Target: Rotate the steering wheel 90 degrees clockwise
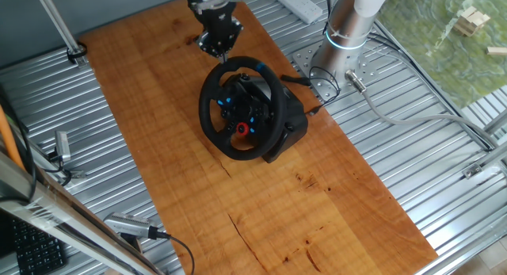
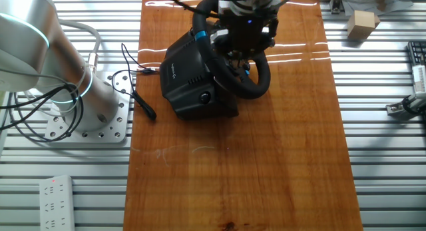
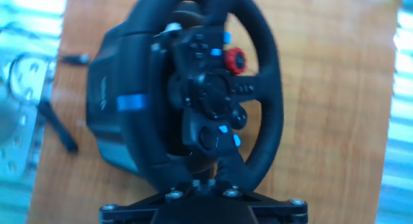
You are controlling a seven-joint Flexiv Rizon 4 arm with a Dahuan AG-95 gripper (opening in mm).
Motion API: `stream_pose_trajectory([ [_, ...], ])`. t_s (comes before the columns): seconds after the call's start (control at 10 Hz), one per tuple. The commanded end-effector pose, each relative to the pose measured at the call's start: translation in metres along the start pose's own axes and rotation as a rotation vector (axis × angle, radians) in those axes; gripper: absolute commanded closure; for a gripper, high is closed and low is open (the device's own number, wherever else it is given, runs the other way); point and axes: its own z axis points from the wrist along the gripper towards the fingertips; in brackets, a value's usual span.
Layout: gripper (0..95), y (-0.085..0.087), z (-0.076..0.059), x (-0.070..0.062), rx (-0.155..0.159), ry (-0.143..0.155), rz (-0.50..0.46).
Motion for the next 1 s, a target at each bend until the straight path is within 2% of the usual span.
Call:
stream_pose_trajectory([
  [0.1,38.0,0.0002,-0.0009,-0.0015,0.001,-0.020,-0.323],
  [0.3,38.0,0.0001,-0.0012,-0.0024,0.005,-0.039,-0.410],
  [0.6,38.0,0.0008,-0.0025,-0.0047,-0.027,-0.055,-0.467],
  [0.7,38.0,0.0008,-0.0025,-0.0047,-0.032,-0.054,-0.477],
  [0.9,38.0,0.0012,-0.0021,-0.0047,-0.067,-0.018,-0.486],
  [1.0,38.0,0.0015,-0.0020,-0.0046,-0.072,-0.010,-0.485],
])
